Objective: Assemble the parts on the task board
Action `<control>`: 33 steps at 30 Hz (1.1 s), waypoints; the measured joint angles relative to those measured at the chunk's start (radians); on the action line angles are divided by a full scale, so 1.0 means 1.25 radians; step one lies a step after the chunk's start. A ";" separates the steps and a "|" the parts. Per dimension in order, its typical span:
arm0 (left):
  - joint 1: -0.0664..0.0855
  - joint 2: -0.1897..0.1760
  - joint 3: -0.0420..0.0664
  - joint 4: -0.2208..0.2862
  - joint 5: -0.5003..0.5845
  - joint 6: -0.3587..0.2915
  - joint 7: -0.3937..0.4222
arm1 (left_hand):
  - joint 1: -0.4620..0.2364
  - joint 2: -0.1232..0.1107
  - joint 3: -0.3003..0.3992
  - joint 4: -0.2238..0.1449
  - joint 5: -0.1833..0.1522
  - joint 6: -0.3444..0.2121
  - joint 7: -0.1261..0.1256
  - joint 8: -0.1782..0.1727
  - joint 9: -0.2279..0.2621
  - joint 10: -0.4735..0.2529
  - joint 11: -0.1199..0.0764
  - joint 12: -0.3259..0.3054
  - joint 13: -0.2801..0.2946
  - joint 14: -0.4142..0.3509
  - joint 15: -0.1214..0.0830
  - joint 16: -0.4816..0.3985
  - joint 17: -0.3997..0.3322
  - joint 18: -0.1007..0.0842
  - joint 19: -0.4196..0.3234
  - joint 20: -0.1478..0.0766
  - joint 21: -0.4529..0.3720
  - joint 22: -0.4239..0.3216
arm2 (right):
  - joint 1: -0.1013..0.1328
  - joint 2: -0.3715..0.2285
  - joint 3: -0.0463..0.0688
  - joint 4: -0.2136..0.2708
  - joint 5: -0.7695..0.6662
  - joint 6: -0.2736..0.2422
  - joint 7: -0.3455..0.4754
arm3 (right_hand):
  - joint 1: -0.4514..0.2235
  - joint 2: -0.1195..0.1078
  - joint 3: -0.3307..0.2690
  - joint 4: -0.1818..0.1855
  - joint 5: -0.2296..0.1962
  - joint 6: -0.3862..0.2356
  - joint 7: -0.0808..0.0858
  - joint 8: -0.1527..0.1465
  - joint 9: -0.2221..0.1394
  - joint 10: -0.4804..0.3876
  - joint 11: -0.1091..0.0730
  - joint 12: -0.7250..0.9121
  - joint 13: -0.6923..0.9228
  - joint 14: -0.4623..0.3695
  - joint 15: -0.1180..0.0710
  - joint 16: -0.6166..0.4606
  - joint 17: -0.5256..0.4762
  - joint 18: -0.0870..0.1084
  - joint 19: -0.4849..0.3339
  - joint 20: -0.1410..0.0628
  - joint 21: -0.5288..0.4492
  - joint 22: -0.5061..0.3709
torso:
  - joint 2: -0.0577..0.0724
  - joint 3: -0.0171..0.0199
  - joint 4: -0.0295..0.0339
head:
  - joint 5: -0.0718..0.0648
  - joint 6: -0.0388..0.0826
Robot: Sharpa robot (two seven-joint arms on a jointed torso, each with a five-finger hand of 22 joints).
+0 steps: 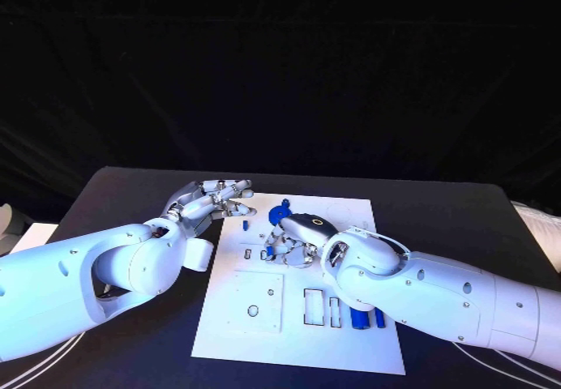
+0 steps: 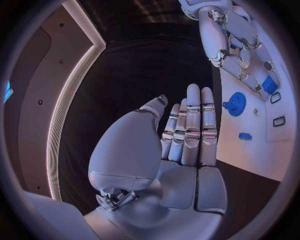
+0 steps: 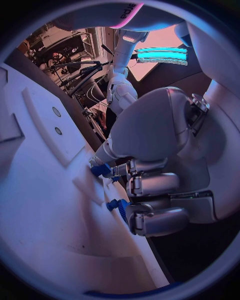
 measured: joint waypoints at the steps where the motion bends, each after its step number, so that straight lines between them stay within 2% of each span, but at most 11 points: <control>1: 0.000 0.000 0.000 0.000 0.000 0.000 0.000 | 0.000 0.000 0.000 0.000 0.000 0.000 0.000 0.000 0.000 0.000 0.000 0.000 0.000 0.000 0.000 0.000 0.000 0.000 0.000 0.000 0.000 0.000 | 0.000 0.000 0.000 0.000 -0.002 0.000 -0.001 | -0.001 -0.001 0.000 0.000 0.000 0.000 0.000 0.000 0.003 0.000 0.000 0.000 0.000 0.000 0.000 0.000 0.000 0.000 0.000 0.000 0.000 0.000 | 0.000 -0.0002 0.0000 | 0.000 0.000; 8: 0.000 0.000 0.000 0.000 0.000 0.002 0.001 | 0.000 0.000 0.000 0.000 0.000 0.000 0.000 0.000 0.000 0.000 0.000 0.000 0.000 0.000 0.000 0.000 0.000 0.000 0.000 0.000 0.000 0.000 | 0.000 -0.005 0.001 0.004 -0.013 0.000 -0.009 | -0.001 -0.001 0.002 0.002 0.000 0.000 0.000 0.001 0.004 0.000 0.000 0.000 0.000 0.000 0.000 0.000 0.000 0.000 0.000 0.000 0.000 0.000 | 0.000 -0.0011 0.0010 | -0.005 0.001; 18: 0.000 -0.001 0.000 0.000 0.000 0.004 0.001 | 0.000 0.000 0.000 0.000 0.000 0.000 0.000 0.000 0.000 0.000 0.000 0.000 0.000 0.000 0.000 0.000 0.001 0.000 0.000 0.000 0.000 -0.001 | 0.001 -0.007 0.002 0.006 -0.021 0.009 -0.018 | -0.005 -0.005 0.002 0.002 0.000 0.000 0.000 0.001 0.003 0.000 0.000 0.000 0.000 0.000 0.000 0.000 0.000 0.000 0.000 0.000 0.000 0.000 | 0.000 -0.0011 0.0002 | -0.003 0.002; 22: 0.000 -0.001 0.000 0.001 0.000 0.004 0.001 | 0.000 0.000 0.000 0.000 0.000 0.000 0.000 0.000 0.000 0.000 0.000 0.000 0.000 0.000 0.000 0.000 0.001 0.000 0.000 0.000 0.000 -0.001 | 0.002 -0.006 0.003 0.006 -0.024 0.017 -0.023 | -0.022 -0.016 0.001 0.004 -0.004 0.001 -0.001 0.001 0.003 0.001 0.001 0.000 0.000 0.000 0.000 0.000 0.000 0.000 0.000 0.000 0.000 0.000 | 0.000 -0.0011 0.0001 | -0.004 0.002; 27: 0.000 -0.001 0.000 0.001 0.000 0.004 0.002 | 0.000 0.000 0.000 0.000 0.000 0.000 0.000 0.000 0.000 0.000 0.000 0.000 0.000 0.000 0.000 0.000 0.001 0.000 0.000 0.000 0.000 -0.001 | 0.002 -0.006 0.003 0.006 -0.028 0.027 -0.033 | -0.042 -0.030 -0.007 0.013 -0.008 0.007 -0.006 -0.013 -0.003 0.001 0.001 -0.027 0.000 0.000 0.000 -0.003 0.000 0.000 0.000 0.000 0.000 0.001 | 0.000 -0.0010 0.0000 | -0.004 0.001; 33: 0.000 -0.002 0.000 0.001 0.000 0.004 0.002 | 0.000 0.000 0.000 0.000 0.000 0.000 0.000 0.000 0.000 0.000 0.000 0.000 0.000 0.000 0.000 0.000 0.001 0.000 0.000 0.000 0.000 -0.001 | 0.002 -0.005 0.003 0.007 -0.036 0.031 -0.042 | -0.057 -0.044 -0.013 0.021 -0.011 -0.019 0.004 -0.019 -0.009 -0.001 0.008 -0.057 0.000 -0.002 0.002 -0.003 0.000 0.000 0.000 0.000 0.000 0.000 | 0.000 -0.0005 -0.0003 | -0.003 0.000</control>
